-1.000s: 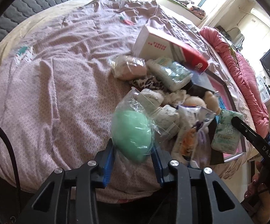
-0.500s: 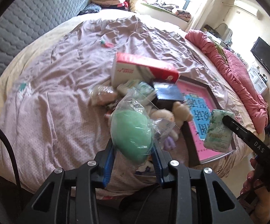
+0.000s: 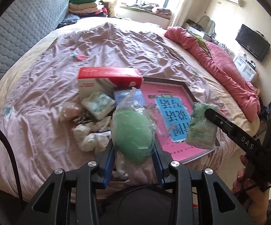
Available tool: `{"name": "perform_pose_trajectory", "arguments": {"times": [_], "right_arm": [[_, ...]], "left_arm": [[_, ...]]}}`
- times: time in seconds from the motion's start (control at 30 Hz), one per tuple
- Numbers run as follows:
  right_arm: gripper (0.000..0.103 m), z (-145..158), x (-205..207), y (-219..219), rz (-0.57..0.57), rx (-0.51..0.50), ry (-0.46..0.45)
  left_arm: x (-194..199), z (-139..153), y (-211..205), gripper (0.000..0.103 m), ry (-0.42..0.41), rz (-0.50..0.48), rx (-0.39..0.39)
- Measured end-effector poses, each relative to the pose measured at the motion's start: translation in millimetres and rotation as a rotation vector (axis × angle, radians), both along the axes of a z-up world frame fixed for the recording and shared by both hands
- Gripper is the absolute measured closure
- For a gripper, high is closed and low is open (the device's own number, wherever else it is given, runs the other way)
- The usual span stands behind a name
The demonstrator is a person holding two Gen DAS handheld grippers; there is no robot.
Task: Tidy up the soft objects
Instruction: 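Carry the green ball and tissue pack with both grippers over the pink tray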
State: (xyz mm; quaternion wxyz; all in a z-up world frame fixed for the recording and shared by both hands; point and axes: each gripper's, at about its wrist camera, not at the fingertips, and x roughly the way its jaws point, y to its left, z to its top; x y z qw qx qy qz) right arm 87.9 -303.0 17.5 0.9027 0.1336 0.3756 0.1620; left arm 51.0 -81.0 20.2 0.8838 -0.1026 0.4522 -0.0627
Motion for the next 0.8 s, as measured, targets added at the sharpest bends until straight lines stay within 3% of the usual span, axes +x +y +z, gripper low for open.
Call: {"name": "perform_pose_trajectory", "arguments": {"times": [0.43, 0.8], "right_arm": [[0.081, 2, 2, -43, -0.088, 0.050, -0.006], [0.081, -17, 10, -83, -0.173, 0.092, 0.030]], "left_arm": [[30, 3, -55, 0.065, 0.005, -0.084, 0.021], [58, -30, -98, 0.065, 0.080, -0.156, 0.060]]}}
